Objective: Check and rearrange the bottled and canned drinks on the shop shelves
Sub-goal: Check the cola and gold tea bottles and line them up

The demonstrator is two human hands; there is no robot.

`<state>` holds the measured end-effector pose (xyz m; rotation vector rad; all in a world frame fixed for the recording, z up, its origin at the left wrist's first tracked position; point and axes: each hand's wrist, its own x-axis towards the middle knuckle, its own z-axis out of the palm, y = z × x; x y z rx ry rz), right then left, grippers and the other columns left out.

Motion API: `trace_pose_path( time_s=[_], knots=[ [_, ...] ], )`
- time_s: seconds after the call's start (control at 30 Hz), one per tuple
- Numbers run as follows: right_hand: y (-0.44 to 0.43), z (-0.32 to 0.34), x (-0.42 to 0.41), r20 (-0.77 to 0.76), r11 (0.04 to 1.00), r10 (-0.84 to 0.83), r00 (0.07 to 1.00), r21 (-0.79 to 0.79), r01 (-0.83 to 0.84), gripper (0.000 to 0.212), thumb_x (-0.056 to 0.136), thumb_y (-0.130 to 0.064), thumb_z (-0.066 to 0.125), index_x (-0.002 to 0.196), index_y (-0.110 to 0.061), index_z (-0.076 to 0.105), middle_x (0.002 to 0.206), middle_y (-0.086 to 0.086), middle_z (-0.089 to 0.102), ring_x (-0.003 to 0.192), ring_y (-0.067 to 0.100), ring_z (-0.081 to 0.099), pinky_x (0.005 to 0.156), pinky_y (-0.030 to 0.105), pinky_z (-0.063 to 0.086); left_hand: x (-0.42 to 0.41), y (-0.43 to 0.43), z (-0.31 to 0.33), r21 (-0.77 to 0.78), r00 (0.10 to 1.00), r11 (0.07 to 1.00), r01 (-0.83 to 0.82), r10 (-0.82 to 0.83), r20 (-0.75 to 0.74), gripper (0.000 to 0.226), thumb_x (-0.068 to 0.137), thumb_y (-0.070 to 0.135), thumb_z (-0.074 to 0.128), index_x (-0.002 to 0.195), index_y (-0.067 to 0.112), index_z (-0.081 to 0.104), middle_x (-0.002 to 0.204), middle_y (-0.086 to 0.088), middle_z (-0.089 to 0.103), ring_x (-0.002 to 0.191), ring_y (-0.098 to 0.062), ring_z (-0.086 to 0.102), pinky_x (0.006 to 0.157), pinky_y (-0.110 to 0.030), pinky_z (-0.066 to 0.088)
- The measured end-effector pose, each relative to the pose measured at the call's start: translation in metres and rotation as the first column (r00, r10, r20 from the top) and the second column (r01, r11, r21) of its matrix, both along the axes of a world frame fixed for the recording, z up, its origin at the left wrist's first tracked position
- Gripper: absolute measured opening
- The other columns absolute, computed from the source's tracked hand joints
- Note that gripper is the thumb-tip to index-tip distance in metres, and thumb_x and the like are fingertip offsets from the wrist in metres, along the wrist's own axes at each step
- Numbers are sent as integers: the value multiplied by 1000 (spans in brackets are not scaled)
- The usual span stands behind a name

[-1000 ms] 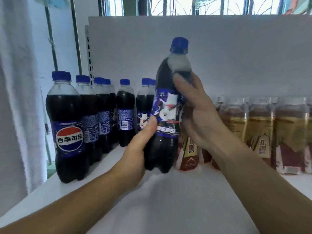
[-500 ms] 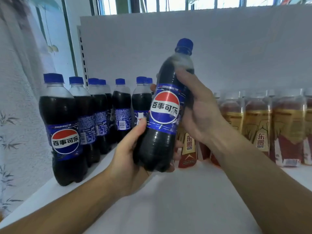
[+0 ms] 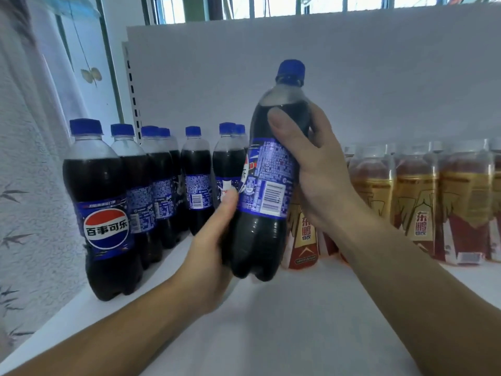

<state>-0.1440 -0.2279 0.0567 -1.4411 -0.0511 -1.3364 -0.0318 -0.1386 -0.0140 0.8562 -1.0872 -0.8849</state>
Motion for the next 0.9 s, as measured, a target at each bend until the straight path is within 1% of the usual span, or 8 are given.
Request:
trace_pose_path(
  time_s=[0.1, 0.23, 0.3, 0.43, 0.53, 0.63, 0.8, 0.9],
  knots=[
    [4, -2, 1, -33, 988, -114, 993, -105, 110, 75, 72, -31, 79, 138, -30, 42, 116, -7, 62, 97, 8, 71, 82, 29, 60, 1, -5, -6, -60, 971, 988, -144, 153, 186, 64, 63, 71, 72, 108, 26, 72, 102, -5, 75, 89, -24, 71, 66, -31, 55],
    [3, -1, 3, -108, 994, 108, 988, 34, -105, 72, 81, -35, 76, 143, -25, 42, 119, 2, 65, 99, 17, 72, 90, 38, 58, 4, 3, -2, 9, 995, 995, 99, -99, 3, 71, 55, 67, 82, 99, 11, 76, 91, -21, 72, 73, -31, 71, 58, -33, 56],
    [1, 0, 2, -90, 989, 132, 987, 72, -126, 67, 82, -34, 75, 142, -20, 47, 118, 3, 68, 100, 18, 72, 88, 36, 58, 2, 5, 0, 30, 990, 990, 141, -141, -28, 61, 70, 62, 72, 103, 11, 76, 96, -23, 72, 78, -33, 71, 65, -39, 58],
    [1, -2, 2, -57, 992, -103, 993, -81, 98, 71, 70, -36, 81, 132, -30, 46, 119, 2, 67, 99, 16, 73, 89, 38, 60, -3, -4, -3, -3, 986, 992, -126, 125, 107, 50, 80, 63, 53, 113, 30, 72, 113, -5, 74, 107, -23, 70, 94, -41, 51],
    [1, -3, 4, -125, 1000, -11, 992, -17, 9, 76, 69, -38, 76, 137, -26, 45, 118, 2, 67, 97, 16, 73, 89, 37, 59, 1, -3, -3, 74, 987, 985, -155, 152, 54, 52, 74, 66, 60, 100, 25, 77, 99, -11, 76, 90, -30, 72, 81, -42, 55],
    [1, -1, 1, -134, 970, 223, 966, 132, -206, 58, 85, -35, 65, 136, -11, 52, 101, 4, 71, 92, 21, 71, 82, 35, 59, 1, 6, 5, 142, 993, 984, 109, -100, -70, 62, 77, 66, 53, 91, 11, 78, 85, -19, 72, 68, -31, 69, 60, -36, 56],
    [2, -2, 3, -81, 999, -48, 996, -19, 46, 54, 82, -37, 77, 128, -17, 57, 105, 0, 71, 90, 15, 72, 79, 32, 58, -3, -4, 0, 63, 999, 997, -49, 49, 3, 61, 79, 65, 60, 119, 20, 71, 112, -10, 74, 101, -25, 72, 95, -45, 53],
    [3, -3, 4, -140, 990, -123, 982, -82, 113, 68, 73, -46, 77, 132, -23, 53, 111, -3, 69, 95, 12, 73, 83, 31, 59, -2, -7, -3, 11, 987, 988, -154, 153, 56, 68, 69, 69, 58, 116, 21, 71, 104, -7, 76, 93, -22, 73, 80, -35, 55]
  ],
)
